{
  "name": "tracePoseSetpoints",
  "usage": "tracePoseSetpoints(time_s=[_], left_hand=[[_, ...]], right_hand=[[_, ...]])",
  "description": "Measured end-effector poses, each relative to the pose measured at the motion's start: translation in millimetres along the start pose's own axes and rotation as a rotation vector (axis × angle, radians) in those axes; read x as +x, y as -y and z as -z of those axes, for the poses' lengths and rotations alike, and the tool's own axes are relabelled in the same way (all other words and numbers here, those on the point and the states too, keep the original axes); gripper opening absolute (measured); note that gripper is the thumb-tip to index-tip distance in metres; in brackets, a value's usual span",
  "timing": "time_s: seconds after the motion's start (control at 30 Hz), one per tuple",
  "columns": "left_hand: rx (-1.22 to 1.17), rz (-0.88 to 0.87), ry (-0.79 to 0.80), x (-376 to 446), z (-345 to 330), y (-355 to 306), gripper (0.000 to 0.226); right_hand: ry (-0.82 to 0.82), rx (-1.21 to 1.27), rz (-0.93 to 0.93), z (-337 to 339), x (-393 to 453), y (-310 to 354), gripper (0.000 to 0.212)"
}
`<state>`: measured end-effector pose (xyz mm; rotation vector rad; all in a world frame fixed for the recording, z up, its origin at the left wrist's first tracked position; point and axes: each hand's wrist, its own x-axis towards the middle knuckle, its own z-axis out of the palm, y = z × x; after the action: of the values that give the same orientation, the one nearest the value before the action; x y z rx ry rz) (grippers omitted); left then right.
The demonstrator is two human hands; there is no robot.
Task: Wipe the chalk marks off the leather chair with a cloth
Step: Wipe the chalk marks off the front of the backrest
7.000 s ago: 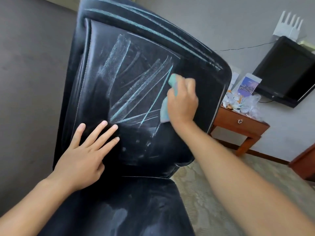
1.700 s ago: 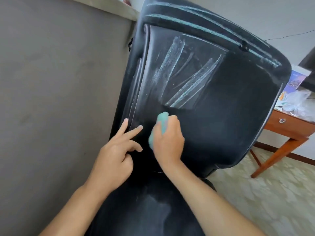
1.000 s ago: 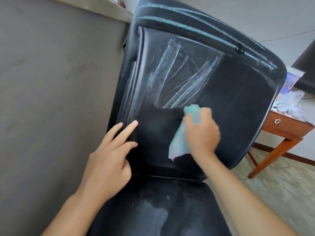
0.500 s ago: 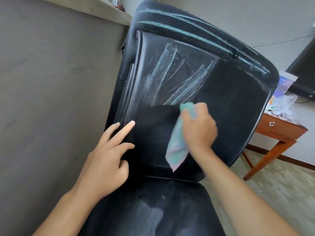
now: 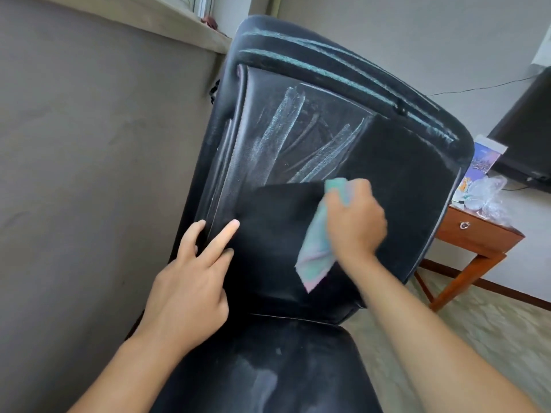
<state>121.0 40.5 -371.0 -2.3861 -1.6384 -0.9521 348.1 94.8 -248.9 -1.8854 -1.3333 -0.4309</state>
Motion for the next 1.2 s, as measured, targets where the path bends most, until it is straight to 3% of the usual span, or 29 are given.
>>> tracePoseSetpoints(time_s=[0.07,0.13,0.27,0.37,0.47,0.53,0.63,0.8,0.9,1.0,1.07,1.13,1.2], left_hand=[[-0.009,0.005,0.013,-1,-1,0,0.04],[-0.017,-0.001,0.025,-2,-3,0,0.039],[-0.031,0.019,0.055,-1,-4,5,0.054],[-0.038,0.01,0.037,-1,-1,8,0.052],[-0.046,-0.014,0.033,0,-2,6,0.04],[-0.063,0.001,0.053,0,-4,4,0.036],[-0.087,0.016,0.063,-2,-4,2,0.037],[-0.115,0.032,0.162,0,3,13,0.061],[-0.135,0.006,0.128,-2,8,17,0.059],[-0.144,-0.016,0.109,-3,8,13,0.056],[-0.162,-0.004,0.12,-3,6,12,0.057],[-0.192,-0.005,0.121,-3,6,11,0.059],[-0.223,-0.013,0.109,-5,5,13,0.061]], right_hand=[[-0.097,0.075,-0.16,11,17,-15,0.017],[-0.073,0.074,-0.21,0,9,10,0.017],[0.162,0.223,0.148,-35,-64,98,0.023],[0.185,0.185,0.273,-29,-59,88,0.022],[0.059,-0.007,0.047,-5,-4,26,0.027],[-0.061,0.053,-0.177,14,25,-4,0.023],[-0.083,0.109,-0.284,6,25,17,0.023],[0.166,0.356,0.136,-28,-60,130,0.018],[0.186,0.217,0.235,-15,-43,105,0.021],[0.052,0.04,0.045,7,9,40,0.025],[-0.097,0.077,-0.131,20,34,7,0.02],[-0.14,0.125,-0.242,16,37,7,0.017],[-0.087,0.152,-0.229,-3,14,48,0.02]])
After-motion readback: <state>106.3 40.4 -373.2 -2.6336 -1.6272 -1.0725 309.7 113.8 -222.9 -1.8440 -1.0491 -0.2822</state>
